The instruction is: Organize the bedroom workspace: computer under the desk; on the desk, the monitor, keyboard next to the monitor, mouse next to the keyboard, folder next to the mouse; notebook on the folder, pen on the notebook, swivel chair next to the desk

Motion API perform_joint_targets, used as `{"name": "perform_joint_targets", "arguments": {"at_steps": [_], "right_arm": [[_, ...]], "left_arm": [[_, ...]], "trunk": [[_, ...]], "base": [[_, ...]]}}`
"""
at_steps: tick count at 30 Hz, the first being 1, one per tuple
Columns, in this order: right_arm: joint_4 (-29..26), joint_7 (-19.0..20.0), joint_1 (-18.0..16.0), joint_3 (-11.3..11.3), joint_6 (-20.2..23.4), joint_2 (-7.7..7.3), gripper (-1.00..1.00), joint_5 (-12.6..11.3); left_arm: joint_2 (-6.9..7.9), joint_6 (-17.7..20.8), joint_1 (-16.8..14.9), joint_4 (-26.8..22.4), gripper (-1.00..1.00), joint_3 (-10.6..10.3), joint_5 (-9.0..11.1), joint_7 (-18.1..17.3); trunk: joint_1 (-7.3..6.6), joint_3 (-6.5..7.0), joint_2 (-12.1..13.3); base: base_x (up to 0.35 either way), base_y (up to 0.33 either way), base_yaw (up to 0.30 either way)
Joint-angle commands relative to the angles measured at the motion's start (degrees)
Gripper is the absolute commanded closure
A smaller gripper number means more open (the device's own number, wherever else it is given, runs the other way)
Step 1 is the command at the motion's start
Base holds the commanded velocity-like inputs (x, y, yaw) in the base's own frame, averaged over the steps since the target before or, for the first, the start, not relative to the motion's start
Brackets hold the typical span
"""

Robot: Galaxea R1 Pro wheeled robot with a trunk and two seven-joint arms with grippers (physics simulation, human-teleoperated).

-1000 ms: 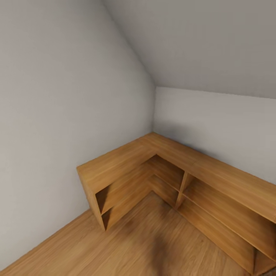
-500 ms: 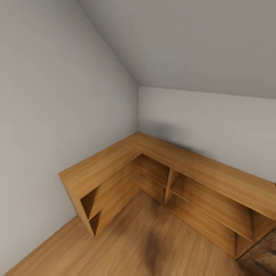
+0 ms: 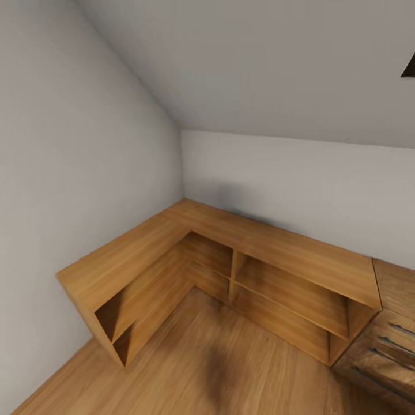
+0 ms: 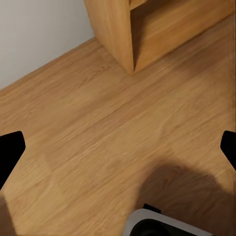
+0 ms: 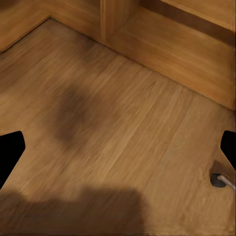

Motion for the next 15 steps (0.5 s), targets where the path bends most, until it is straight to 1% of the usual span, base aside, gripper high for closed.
{"name": "perform_joint_targets", "arguments": {"at_steps": [1, 2, 3, 4, 8, 9, 10, 11, 14, 15], "right_arm": [[0.12, -0.16, 0.46, 0.53, -0.42, -0.08, -1.00, -0.40], [0.12, -0.16, 0.97, 0.52, -0.74, -0.20, -1.00, -0.38], [0.14, -0.17, 3.18, 0.56, -3.79, -0.93, -1.00, -0.40], [0.14, -0.17, 4.09, 0.55, -5.39, -1.13, -1.00, -0.40], [0.16, -0.17, 5.60, 0.51, -7.51, -1.52, -1.00, -0.46], [0.15, -0.17, 6.02, 0.50, -7.96, -1.81, -1.00, -0.52], [0.17, -0.19, 6.17, 0.50, -7.96, -1.98, -1.00, -0.57], [0.16, -0.24, 6.57, 0.47, -7.96, -2.63, -1.00, -0.70], [0.15, -0.25, 6.69, 0.31, -6.65, -2.83, -1.00, -0.79], [0.13, -0.26, 6.73, 0.16, -4.38, -2.92, -1.00, -0.96]], "left_arm": [[0.01, -0.06, 0.03, -0.13, -1.00, -0.49, 0.03, 0.57], [0.01, -0.06, 0.03, -0.13, -1.00, -0.50, 0.03, 0.56], [0.01, -0.06, 0.03, -0.13, -1.00, -0.55, 0.03, 0.51], [0.01, -0.06, 0.03, -0.13, -1.00, -0.58, 0.02, 0.51], [0.01, -0.06, 0.03, -0.13, -1.00, -0.64, -0.02, 0.50], [0.03, -0.06, 0.03, -0.13, -1.00, -0.69, -0.03, 0.50], [0.04, -0.06, 0.03, -0.13, -1.00, -0.71, -0.04, 0.50], [0.08, -0.06, 0.03, -0.13, -1.00, -0.75, -0.05, 0.49], [0.14, -0.06, 0.03, -0.13, -1.00, -0.72, -0.05, 0.55], [0.21, 2.31, 0.03, -0.13, -1.00, -0.65, -0.05, 0.59]], "trunk": [[0.04, -0.10, -0.11], [0.04, -0.10, -0.11], [0.04, -0.10, -0.11], [0.04, -0.10, -0.11], [0.04, -0.10, -0.11], [0.04, -0.10, -0.11], [0.04, -0.10, -0.11], [0.04, -0.09, -0.11], [0.04, -0.03, -0.11], [0.04, -0.01, -0.11]], "base": [[0.000, 0.000, -0.291], [0.000, 0.000, -0.292], [0.000, 0.000, -0.295], [0.000, 0.000, -0.296], [0.000, 0.000, -0.297], [0.000, 0.000, -0.297], [0.000, 0.005, -0.297], [0.000, 0.132, -0.297], [0.000, 0.212, -0.297], [0.005, 0.295, -0.297]]}}
